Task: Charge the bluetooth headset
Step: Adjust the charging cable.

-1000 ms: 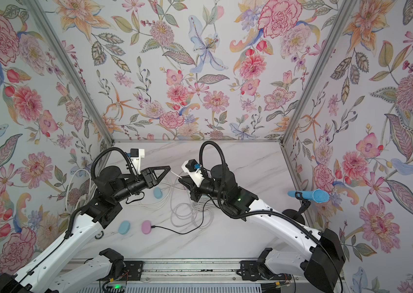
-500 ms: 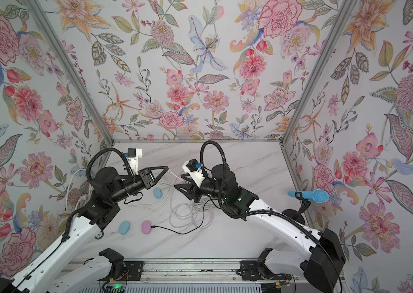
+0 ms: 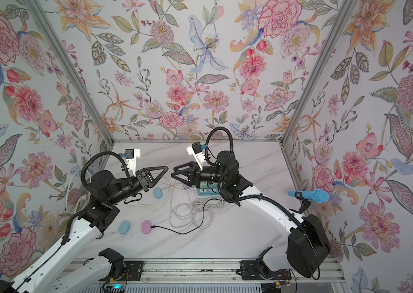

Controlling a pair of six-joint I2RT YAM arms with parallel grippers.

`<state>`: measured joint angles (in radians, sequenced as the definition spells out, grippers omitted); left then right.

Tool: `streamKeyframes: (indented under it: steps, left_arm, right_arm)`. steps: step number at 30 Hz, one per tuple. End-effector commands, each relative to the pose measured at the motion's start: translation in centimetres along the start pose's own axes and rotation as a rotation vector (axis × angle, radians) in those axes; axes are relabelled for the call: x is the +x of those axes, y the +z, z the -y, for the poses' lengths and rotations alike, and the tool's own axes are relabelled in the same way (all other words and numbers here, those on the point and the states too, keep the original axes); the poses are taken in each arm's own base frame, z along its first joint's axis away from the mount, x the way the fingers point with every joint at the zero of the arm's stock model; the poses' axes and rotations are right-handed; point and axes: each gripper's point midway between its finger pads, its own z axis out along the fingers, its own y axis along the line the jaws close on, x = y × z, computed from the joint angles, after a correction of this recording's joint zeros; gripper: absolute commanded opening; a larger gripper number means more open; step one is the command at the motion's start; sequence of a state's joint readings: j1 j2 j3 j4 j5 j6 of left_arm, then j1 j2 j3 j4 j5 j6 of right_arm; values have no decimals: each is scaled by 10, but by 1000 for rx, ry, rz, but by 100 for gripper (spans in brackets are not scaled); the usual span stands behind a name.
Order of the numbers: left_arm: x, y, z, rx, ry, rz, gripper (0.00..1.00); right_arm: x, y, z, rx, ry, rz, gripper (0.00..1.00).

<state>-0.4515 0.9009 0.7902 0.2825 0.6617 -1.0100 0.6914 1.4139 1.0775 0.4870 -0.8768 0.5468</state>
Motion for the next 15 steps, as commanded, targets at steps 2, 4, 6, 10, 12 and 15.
streamKeyframes:
  steps: [2, 4, 6, 10, 12, 15]
  left_arm:
    - [-5, -4, 12, 47, 43, 17, 0]
    - [-6, -4, 13, 50, 49, 19, 0]
    - [-8, -4, 15, 54, 53, 21, 0]
    - [-9, -4, 16, 56, 61, 22, 0]
    - [-9, -3, 16, 57, 61, 21, 0]
    - [-9, -3, 16, 57, 62, 16, 0]
  right_arm:
    - [-18, 4, -20, -114, 8, 33, 35]
    - [-19, 5, -18, -115, 15, 35, 28]
    - [-20, 6, -18, -118, 15, 37, 23]
    - [-19, 9, -17, -121, 24, 36, 22]
    - [-18, 10, -16, -121, 30, 37, 21]
    - [-18, 11, -17, -129, 38, 42, 12]
